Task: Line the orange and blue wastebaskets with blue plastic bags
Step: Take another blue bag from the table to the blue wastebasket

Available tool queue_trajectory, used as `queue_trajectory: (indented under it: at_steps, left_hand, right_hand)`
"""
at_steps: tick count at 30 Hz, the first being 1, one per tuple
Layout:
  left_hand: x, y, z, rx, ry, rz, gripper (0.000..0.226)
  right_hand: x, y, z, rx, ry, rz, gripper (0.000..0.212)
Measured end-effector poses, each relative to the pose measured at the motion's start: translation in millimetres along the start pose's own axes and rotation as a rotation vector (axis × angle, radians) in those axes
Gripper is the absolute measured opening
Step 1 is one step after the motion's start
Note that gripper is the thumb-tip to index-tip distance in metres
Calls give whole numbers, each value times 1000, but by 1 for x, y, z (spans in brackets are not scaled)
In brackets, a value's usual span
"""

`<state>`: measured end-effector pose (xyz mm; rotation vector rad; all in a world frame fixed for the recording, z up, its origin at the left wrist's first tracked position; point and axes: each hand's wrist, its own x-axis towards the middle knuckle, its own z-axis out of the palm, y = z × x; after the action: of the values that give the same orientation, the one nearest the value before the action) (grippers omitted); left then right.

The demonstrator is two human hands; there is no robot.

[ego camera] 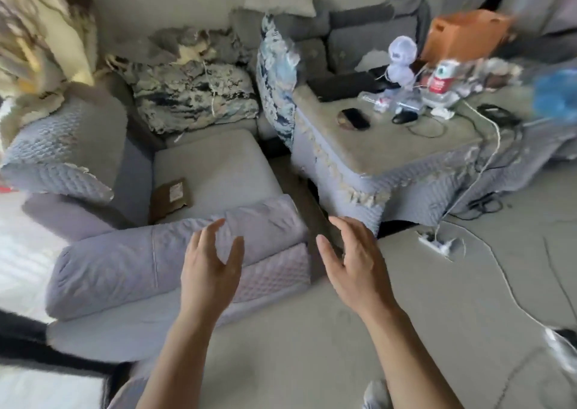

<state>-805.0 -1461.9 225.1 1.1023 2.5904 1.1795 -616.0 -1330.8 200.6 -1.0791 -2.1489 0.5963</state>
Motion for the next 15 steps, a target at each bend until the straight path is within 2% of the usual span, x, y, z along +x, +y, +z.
queue_trajectory:
  at_steps: [4, 8, 12, 15]
  left_hand:
    - [13, 86, 116, -3, -212, 92, 47]
    - [29, 184, 214, -62, -341, 225, 43]
    - [44, 271, 279, -176, -475, 331, 41]
    - [55, 311, 324, -133, -543, 431, 41]
  right_hand:
    - [8, 112, -59, -30, 104, 134, 47]
    - [30, 207, -133, -91, 179, 260, 51]
    - [57, 269, -197, -103, 269, 389, 53]
    - [75, 313, -222, -129, 287, 451, 50]
